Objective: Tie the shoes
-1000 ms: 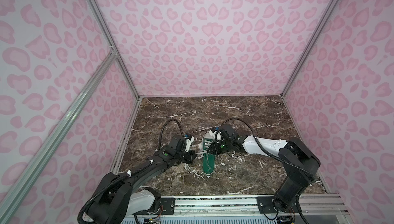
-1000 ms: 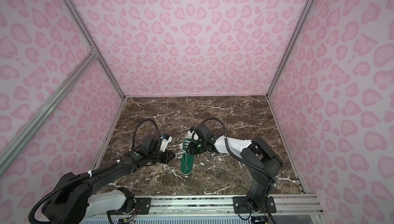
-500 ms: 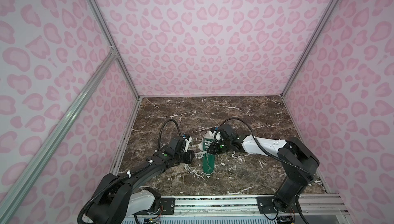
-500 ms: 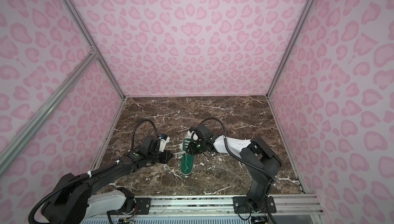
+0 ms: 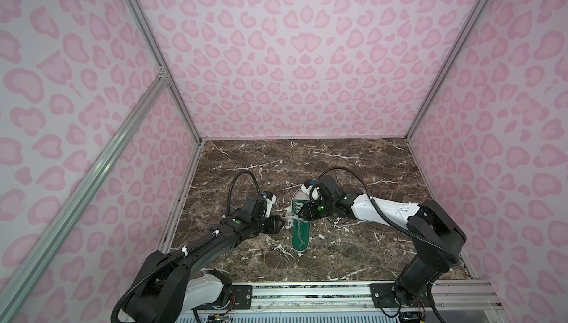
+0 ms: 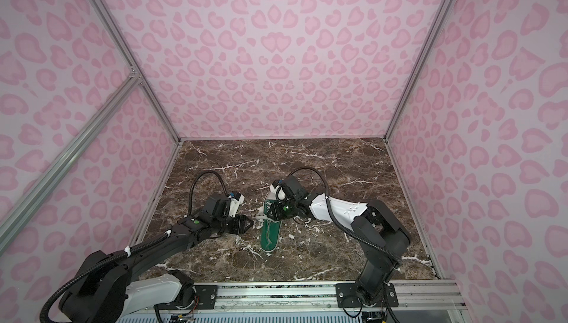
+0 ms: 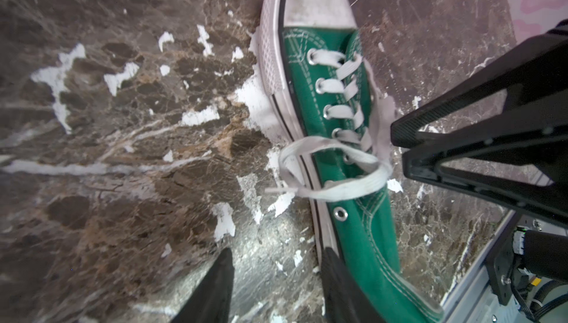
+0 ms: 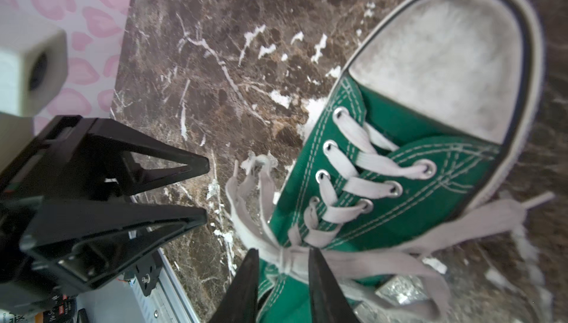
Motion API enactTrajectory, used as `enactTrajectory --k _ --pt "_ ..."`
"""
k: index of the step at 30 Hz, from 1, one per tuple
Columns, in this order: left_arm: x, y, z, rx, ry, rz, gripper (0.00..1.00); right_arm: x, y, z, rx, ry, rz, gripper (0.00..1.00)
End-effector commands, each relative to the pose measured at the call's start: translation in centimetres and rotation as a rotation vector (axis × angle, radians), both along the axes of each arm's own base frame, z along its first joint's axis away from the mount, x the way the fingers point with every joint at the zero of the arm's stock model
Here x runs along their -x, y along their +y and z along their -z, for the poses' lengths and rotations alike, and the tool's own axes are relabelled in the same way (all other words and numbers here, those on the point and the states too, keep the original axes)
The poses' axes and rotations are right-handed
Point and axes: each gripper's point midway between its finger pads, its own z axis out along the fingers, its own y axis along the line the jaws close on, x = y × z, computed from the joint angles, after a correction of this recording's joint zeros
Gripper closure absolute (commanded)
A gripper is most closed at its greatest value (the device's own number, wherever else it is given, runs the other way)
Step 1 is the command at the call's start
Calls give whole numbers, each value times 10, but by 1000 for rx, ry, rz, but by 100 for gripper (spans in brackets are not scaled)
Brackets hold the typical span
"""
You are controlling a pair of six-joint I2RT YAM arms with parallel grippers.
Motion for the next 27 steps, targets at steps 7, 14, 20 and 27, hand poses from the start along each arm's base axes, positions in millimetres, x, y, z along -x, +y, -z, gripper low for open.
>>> enactTrajectory --k 7,14,20,27 --pt "-31 17 -46 8 -160 -61 3 -12 -23 -36 0 -87 51 61" --pt "-62 38 -92 -16 -415 -164 3 -30 -79 -61 6 -197 175 14" --pt "-84 79 -137 -105 -669 -372 3 -51 -148 -75 74 -276 330 2" --pt "-96 128 -161 -261 -842 -573 3 -81 -245 -78 242 -474 615 2"
